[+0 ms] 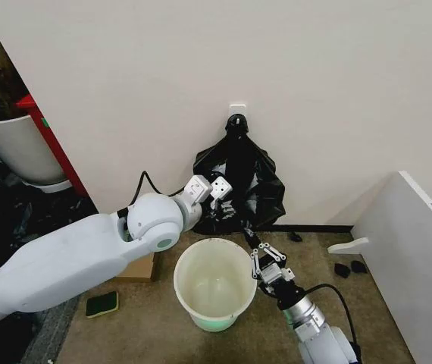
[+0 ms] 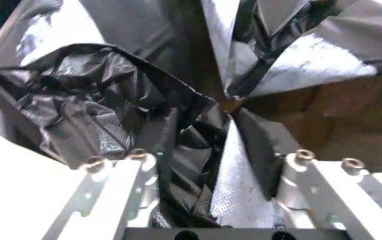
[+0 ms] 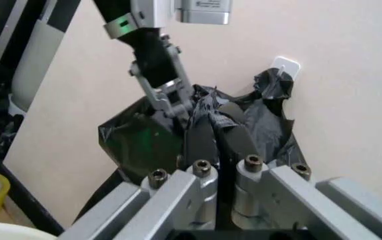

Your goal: Place the garbage bag over the trash bin.

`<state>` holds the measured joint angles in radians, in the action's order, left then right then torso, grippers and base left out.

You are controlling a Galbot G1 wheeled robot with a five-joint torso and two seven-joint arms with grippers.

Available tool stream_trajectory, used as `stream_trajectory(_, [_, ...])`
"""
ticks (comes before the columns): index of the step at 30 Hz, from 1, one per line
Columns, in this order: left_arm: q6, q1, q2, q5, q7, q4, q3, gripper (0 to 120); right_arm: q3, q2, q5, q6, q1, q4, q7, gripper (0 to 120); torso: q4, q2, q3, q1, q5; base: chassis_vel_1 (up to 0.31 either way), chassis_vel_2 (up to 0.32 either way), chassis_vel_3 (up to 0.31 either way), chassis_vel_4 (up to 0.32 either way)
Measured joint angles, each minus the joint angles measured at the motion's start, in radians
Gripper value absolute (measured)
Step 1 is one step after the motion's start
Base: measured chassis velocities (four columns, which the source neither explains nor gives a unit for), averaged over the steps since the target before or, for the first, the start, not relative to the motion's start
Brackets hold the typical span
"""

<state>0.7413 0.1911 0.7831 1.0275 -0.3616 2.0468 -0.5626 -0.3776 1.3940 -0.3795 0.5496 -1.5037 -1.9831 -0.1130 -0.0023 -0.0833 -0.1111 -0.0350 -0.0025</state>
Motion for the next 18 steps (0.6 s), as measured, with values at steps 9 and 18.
stream_trajectory(9, [-0.011,0.076,-0.033,-0.012,-0.020,-0.005,0.059,0,-0.001,-0.007,0.023,-0.010,0.004,-0.008,0.016,0,0.0001,0.000,0.000,0.000,0.0000,0.000,0.000,0.000,0.000])
stream_trajectory(18, [-0.305,0.256,-0.013,-0.062,-0.028,-0.027,0.179,0,0.019,-0.014,0.049,-0.033,-0.030,-0.042,0.029,0,0.0000,0.000,0.000,0.000,-0.0002,0.000,0.000,0.000,0.000])
